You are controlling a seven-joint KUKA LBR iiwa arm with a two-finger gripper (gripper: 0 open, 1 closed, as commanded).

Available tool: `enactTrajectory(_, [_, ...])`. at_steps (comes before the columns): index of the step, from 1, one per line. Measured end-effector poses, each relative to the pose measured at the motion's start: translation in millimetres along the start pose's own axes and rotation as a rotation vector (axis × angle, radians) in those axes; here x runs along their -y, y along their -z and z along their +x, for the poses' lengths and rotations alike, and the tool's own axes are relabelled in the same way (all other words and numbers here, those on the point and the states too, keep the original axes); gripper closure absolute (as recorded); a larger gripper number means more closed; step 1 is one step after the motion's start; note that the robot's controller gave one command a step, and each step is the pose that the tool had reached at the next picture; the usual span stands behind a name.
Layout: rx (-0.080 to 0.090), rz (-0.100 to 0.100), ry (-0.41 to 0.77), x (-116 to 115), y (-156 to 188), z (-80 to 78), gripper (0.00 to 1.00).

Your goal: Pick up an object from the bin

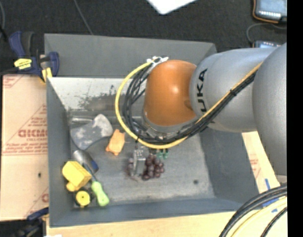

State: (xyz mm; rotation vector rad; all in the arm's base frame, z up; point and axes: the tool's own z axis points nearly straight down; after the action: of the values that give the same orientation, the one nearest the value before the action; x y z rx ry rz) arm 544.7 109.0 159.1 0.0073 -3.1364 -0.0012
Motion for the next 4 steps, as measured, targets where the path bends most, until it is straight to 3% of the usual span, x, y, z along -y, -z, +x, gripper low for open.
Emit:
enactTrajectory(1, [0.007, -0.001, -0.002, 0.4, 4.4, -1.6, 0.0])
enactTrajectory(2, [0.014, -0.003, -0.055, 6.5, -15.5, -0.2, 0.0])
enactTrajectory(3, [0.009, -0.002, -0.082, 11.0, -27.4, 0.7, 0.0])
enactTrajectory(4, [0.007, -0.002, -0.196, 28.7, -6.3, 4.6, 0.0])
